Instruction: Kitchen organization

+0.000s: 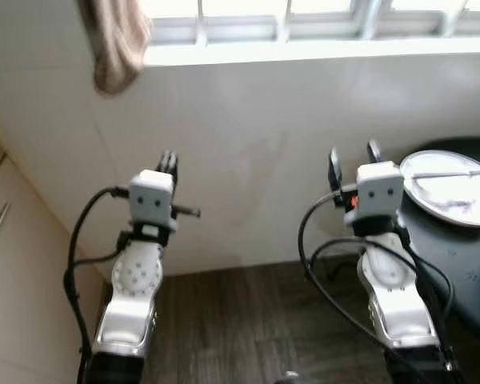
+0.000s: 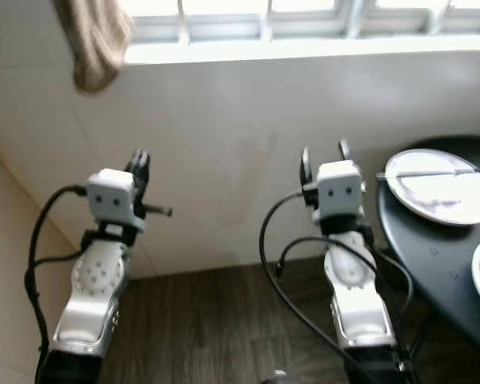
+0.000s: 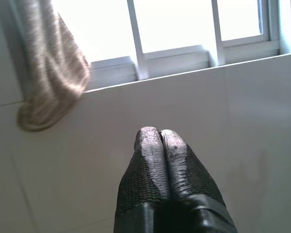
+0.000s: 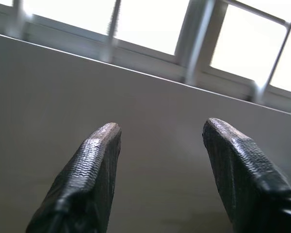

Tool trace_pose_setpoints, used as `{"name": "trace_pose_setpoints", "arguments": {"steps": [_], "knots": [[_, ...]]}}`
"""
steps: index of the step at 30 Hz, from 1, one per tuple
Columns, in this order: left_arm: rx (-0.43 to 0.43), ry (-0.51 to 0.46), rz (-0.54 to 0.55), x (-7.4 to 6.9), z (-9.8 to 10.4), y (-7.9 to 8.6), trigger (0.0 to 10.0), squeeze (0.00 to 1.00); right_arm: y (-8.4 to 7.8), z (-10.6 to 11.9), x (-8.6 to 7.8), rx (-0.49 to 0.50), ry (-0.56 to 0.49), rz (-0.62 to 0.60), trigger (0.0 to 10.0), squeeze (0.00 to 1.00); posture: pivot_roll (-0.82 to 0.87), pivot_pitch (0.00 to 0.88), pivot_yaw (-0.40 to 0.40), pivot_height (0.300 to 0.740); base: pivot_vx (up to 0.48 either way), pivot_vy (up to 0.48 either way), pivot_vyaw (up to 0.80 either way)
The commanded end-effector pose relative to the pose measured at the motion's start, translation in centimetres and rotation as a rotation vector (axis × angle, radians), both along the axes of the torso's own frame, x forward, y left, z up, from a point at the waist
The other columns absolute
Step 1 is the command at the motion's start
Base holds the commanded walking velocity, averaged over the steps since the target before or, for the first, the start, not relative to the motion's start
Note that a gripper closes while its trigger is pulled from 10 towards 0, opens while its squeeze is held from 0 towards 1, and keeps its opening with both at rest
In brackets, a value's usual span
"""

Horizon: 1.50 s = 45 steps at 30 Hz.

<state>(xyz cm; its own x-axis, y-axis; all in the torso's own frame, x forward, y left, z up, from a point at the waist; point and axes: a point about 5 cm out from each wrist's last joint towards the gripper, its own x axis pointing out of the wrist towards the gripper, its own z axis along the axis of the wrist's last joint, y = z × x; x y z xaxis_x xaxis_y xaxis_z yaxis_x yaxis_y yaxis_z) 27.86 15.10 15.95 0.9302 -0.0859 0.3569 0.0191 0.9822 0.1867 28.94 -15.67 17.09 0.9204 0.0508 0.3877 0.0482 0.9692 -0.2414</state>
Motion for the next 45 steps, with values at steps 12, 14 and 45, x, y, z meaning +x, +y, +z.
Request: {"name": "trace_pose_setpoints", "arguments": {"steps": [12, 14, 45], "knots": [[0.000, 0.006, -0.017, -0.1, -0.1, -0.5, 10.0, 0.00, -1.0, 0.0, 0.1, -0.018, 0.008, -0.059, 10.0, 0.00, 0.00, 0.030, 0.006, 0.740, 0.000, -0.028, -0.80], [0.001, 0.007, -0.018, -0.1, -0.1, -0.6, 10.0, 0.00, -1.0, -0.1, 0.2, -0.022, 0.007, -0.063, 10.0, 0.00, 0.00, 0.030, 0.006, 0.740, 0.000, 0.000, 0.00], [-0.001, 0.025, -0.015, -0.1, -0.5, -0.6, 10.0, 0.00, -5.7, -3.3, 1.0, 0.289, 0.241, -0.327, 10.0, 0.00, 0.00, 0.025, 0.005, 0.740, 0.000, -0.136, 0.00]]}}
